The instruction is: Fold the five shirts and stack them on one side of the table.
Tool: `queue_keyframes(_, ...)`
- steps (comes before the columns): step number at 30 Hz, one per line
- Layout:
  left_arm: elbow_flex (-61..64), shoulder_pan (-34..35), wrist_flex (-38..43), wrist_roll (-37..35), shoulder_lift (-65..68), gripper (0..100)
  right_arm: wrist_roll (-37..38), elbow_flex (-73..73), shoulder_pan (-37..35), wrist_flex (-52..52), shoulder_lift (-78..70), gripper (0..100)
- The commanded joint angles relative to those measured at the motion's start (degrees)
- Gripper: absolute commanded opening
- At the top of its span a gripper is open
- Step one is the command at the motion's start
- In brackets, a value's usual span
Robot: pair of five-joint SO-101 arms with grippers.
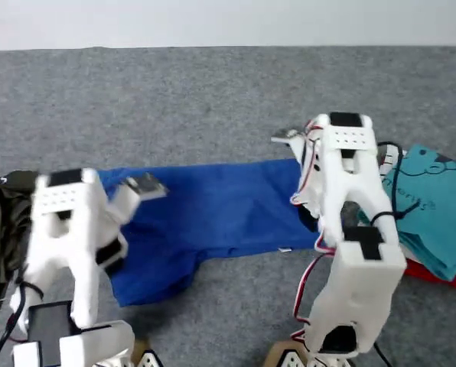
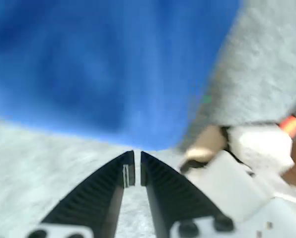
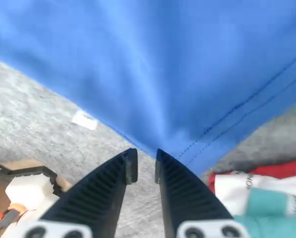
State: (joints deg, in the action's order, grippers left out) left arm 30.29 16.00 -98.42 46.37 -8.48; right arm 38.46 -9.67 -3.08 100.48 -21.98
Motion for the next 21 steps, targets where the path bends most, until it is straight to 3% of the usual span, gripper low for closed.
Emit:
queue_keyframes(1,-10.0,6.4,-2.1,-1.6,-2.0,3,0.3,-3.6,-4.4,2.4,8.2,7.8)
queue_keyframes(8,-20.5,24.4,-1.9,-1.8,-2.0,3,0.2,-3.5,-14.9,2.4,11.4,9.9)
queue_keyframes(13,-22.5,36.9,0.9,-1.7,-1.3,3,0.2,-3.5,-27.0,2.3,11.2,26.0)
queue_keyframes(21,-19.6,47.1,7.6,-1.7,-1.3,3,-3.3,-1.1,-47.9,2.3,11.1,28.8)
